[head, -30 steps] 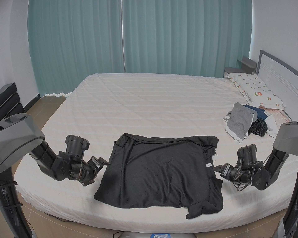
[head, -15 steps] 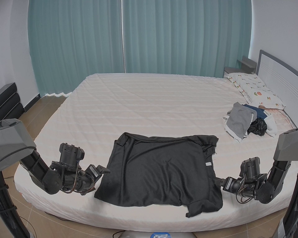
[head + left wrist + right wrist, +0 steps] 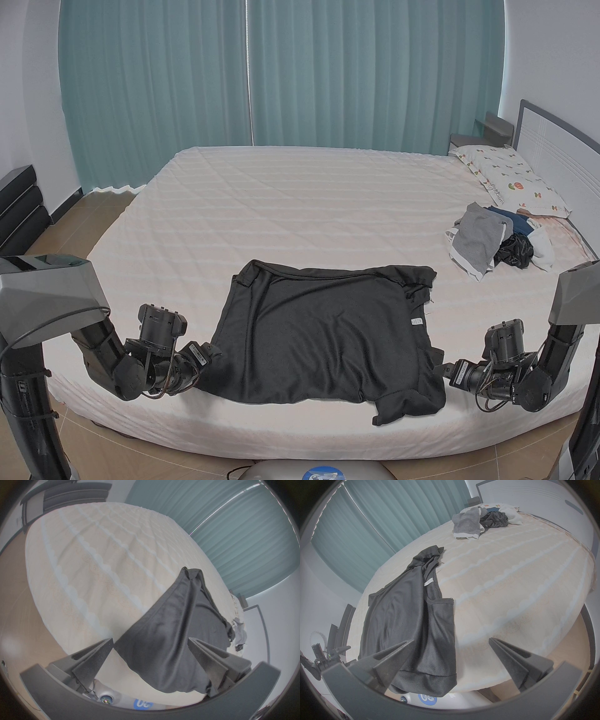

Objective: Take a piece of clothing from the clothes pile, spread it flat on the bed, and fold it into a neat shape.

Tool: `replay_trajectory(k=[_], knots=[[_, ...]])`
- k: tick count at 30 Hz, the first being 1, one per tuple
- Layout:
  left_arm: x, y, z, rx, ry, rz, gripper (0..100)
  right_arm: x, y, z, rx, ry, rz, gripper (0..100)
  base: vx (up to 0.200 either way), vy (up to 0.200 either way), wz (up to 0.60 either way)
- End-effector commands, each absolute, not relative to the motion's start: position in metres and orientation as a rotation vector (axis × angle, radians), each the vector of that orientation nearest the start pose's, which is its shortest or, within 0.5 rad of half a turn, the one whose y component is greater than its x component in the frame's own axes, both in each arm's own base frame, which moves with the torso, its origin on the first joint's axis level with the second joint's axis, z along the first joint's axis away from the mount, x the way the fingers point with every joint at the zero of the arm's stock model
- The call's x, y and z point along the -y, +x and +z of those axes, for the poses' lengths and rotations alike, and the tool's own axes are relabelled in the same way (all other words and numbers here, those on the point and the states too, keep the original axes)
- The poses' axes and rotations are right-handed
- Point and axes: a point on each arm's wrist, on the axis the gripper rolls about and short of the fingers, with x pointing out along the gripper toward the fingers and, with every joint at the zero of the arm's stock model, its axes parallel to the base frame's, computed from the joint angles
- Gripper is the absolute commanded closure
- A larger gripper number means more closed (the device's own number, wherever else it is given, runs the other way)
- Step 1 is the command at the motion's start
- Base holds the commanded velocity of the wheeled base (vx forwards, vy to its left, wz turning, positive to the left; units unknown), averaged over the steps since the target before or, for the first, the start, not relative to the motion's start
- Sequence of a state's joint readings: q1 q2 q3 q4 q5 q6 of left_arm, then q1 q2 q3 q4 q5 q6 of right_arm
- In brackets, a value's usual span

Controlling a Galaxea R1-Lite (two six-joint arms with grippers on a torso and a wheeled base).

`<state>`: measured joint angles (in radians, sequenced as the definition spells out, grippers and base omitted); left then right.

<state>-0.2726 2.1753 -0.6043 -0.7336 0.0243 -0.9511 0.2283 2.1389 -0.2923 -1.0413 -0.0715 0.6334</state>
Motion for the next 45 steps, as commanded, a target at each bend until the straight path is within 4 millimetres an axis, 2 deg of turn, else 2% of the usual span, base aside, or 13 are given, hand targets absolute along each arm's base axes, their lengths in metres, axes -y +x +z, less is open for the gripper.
replay_trajectory(k=[1, 7, 12, 21, 22, 28, 34, 44, 45], knots=[[0.087, 0.304, -0.026, -0.906, -0.719, 0.208, 0, -0.056, 0.251, -0.012, -0.818, 0.468, -0.110, 0, 0.000, 0.000, 0.00], [0.090, 0.304, -0.026, -0.908, -0.715, 0.202, 0, -0.056, 0.253, -0.011, -0.812, 0.464, -0.106, 0, 0.000, 0.000, 0.00], [0.093, 0.316, -0.032, -0.896, -0.712, 0.198, 0, -0.055, 0.259, -0.007, -0.782, 0.442, -0.092, 0, 0.000, 0.000, 0.00], [0.093, 0.313, -0.038, -0.921, -0.612, 0.165, 0, -0.056, 0.266, -0.007, -0.750, 0.411, -0.069, 0, 0.000, 0.000, 0.00], [0.092, 0.314, -0.038, -0.919, -0.614, 0.166, 100, -0.056, 0.266, -0.007, -0.752, 0.409, -0.066, 0, 0.000, 0.000, 0.00], [0.089, 0.307, -0.036, -0.909, -0.595, 0.209, 100, -0.059, 0.265, -0.015, -0.781, 0.399, -0.061, 0, 0.000, 0.000, 0.00], [0.085, 0.299, -0.022, -0.889, -0.606, 0.208, 100, -0.066, 0.266, -0.024, -0.811, 0.394, -0.047, 0, 0.000, 0.000, 0.00], [0.083, 0.298, -0.022, -0.893, -0.608, 0.212, 100, -0.069, 0.266, -0.030, -0.829, 0.391, -0.042, 0, 0.000, 0.000, 0.00], [0.083, 0.298, -0.022, -0.893, -0.609, 0.212, 100, -0.070, 0.267, -0.031, -0.831, 0.390, -0.041, 100, 0.000, 0.000, 0.00]])
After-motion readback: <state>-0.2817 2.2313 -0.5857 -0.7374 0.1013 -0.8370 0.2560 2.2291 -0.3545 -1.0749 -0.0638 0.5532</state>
